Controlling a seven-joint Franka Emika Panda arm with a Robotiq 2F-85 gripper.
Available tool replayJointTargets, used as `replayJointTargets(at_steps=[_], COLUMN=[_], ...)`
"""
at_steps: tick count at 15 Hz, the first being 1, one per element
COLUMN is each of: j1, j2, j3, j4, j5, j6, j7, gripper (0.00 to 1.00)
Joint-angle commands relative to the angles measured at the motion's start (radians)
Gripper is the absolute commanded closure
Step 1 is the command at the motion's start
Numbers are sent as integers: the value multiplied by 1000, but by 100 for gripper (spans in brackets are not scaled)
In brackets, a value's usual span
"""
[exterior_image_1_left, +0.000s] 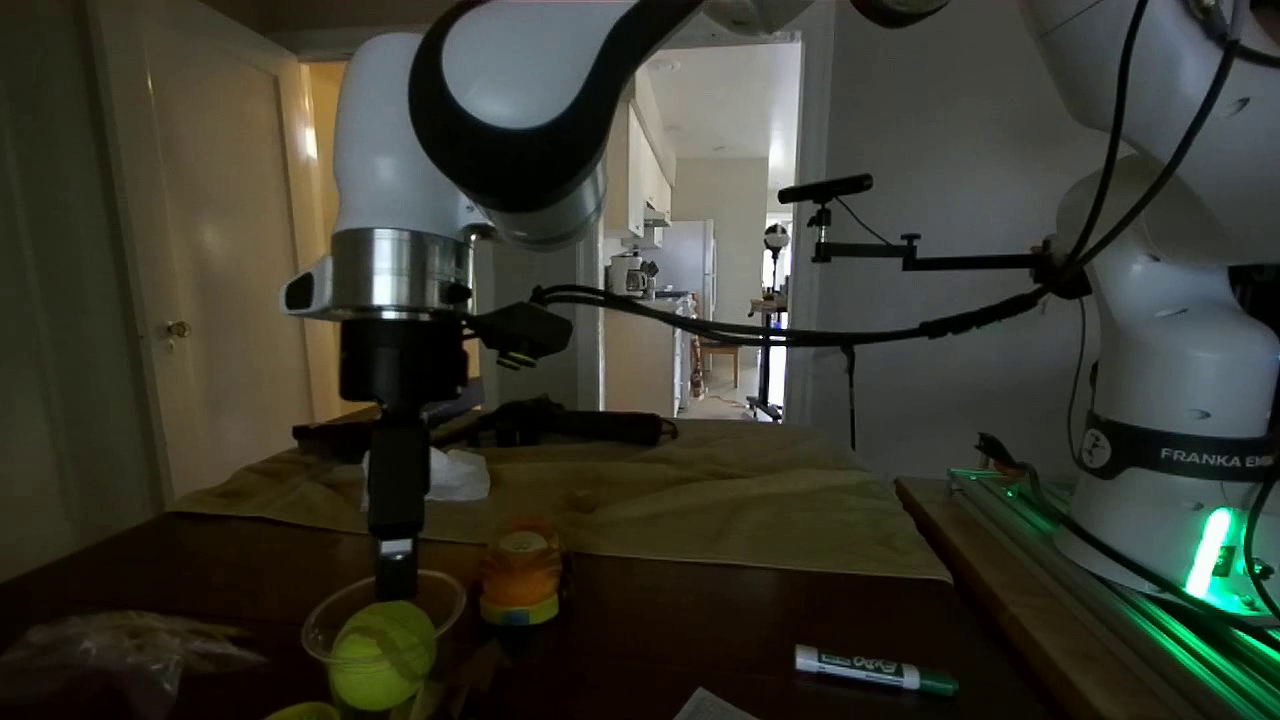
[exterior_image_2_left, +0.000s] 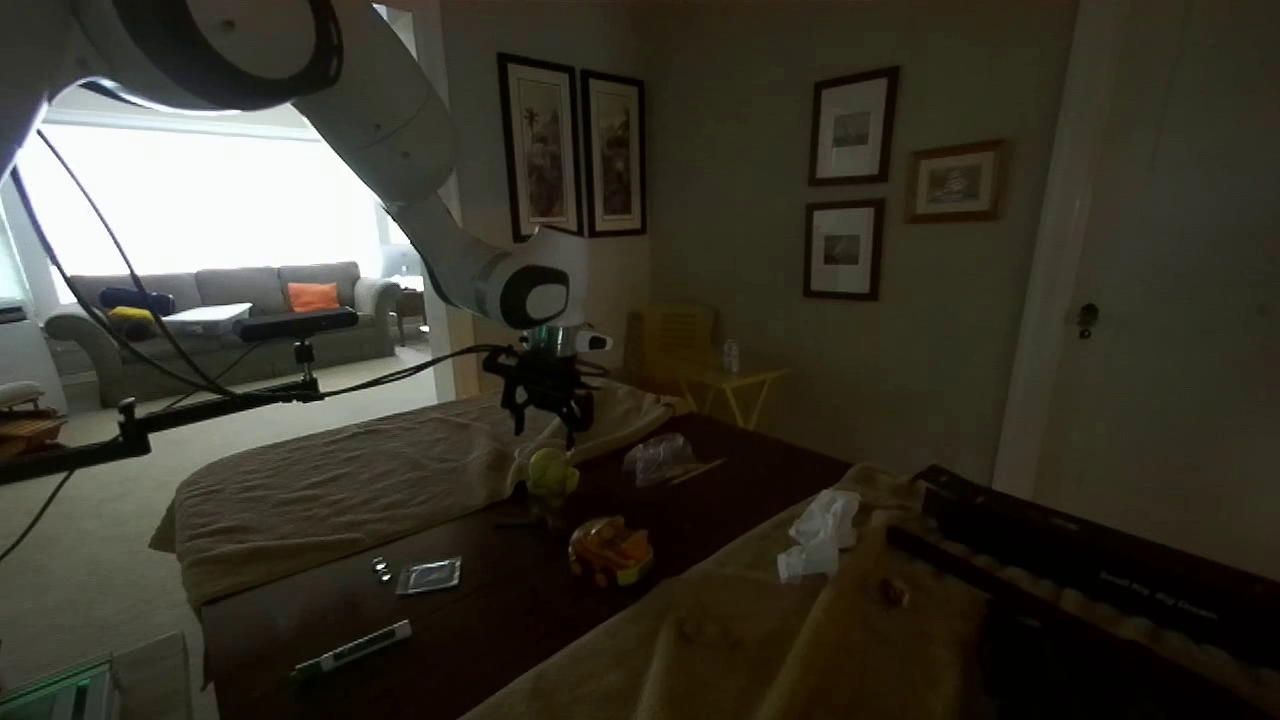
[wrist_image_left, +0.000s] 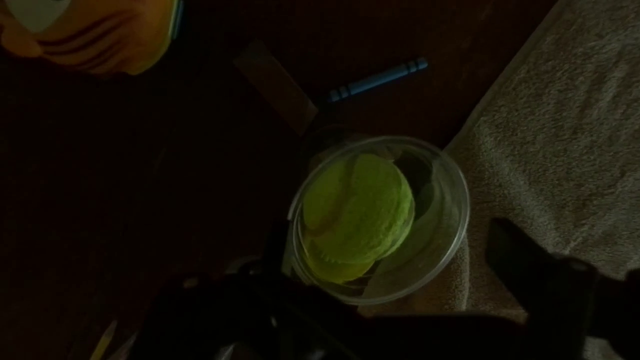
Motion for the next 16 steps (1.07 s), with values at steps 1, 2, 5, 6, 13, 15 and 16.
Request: replayJointTargets(at_steps=[1, 2, 5, 6, 13, 15, 16], j1=[4, 5, 11, 12, 33, 41, 42], j2=[58, 66, 77, 79, 65, 74, 75], j3=[1, 1, -3, -3, 6, 14, 20], j4=[74, 85, 110, 115, 127, 135, 134], j5=[-42, -44, -60, -65, -81, -75, -71], j6=[-12, -12, -13, -14, -12, -17, -18], j7=[22, 21, 28, 29, 38, 34, 31], gripper=[0, 0, 13, 22, 25, 19, 22])
